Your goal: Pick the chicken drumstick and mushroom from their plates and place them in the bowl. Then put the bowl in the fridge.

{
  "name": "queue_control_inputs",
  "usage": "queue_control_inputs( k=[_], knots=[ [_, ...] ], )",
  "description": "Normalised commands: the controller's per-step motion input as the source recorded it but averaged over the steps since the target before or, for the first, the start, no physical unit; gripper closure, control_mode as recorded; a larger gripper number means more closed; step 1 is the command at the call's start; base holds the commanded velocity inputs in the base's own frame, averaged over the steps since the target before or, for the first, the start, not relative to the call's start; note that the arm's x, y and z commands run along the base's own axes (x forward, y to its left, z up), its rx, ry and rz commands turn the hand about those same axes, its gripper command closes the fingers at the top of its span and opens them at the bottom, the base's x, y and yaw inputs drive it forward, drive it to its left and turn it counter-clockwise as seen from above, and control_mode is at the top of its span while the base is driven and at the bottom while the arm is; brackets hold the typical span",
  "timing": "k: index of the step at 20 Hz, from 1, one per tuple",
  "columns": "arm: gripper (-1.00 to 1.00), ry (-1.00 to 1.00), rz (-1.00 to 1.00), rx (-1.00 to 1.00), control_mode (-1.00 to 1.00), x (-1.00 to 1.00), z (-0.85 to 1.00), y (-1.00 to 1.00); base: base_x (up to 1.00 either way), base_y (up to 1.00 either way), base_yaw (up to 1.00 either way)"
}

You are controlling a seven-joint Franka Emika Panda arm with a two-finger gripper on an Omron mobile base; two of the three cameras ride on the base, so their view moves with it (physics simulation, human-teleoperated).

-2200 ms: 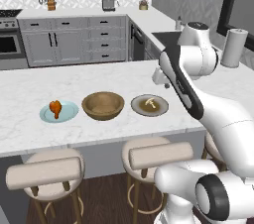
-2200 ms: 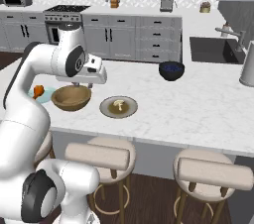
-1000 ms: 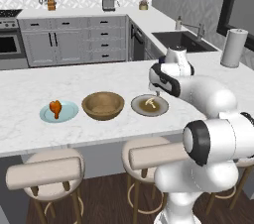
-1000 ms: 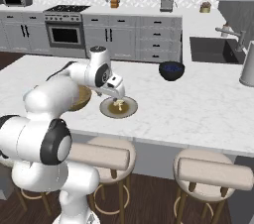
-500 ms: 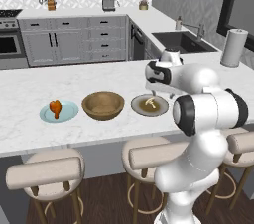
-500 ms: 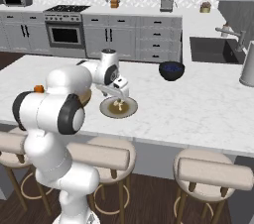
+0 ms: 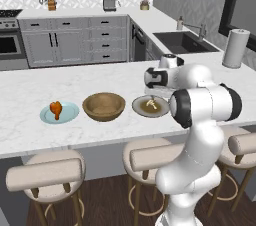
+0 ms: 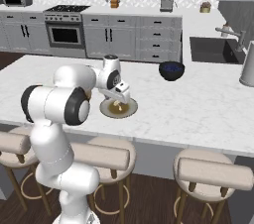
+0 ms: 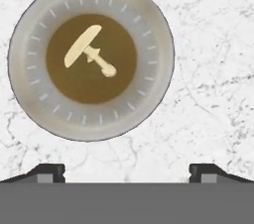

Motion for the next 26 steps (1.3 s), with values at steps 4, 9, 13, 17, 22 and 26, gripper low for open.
queue_control_inputs(
  k=[4,9,13,17,22,26],
  knots=[
    [-1.00,0.00,0.00,0.00,-1.00,0.37,-0.26,0.00,0.00,0.00,0.00],
    [-1.00,0.00,0.00,0.00,-1.00,0.26,-0.34,0.00,0.00,0.00,0.00],
    [-1.00,0.00,0.00,0.00,-1.00,0.35,-0.28,0.00,0.00,0.00,0.00],
    [-1.00,0.00,0.00,0.00,-1.00,0.31,-0.13,0.00,0.00,0.00,0.00],
    [-1.00,0.00,0.00,0.00,-1.00,0.25,-0.18,0.00,0.00,0.00,0.00],
    [-1.00,0.00,0.00,0.00,-1.00,0.32,-0.24,0.00,0.00,0.00,0.00]
  ],
)
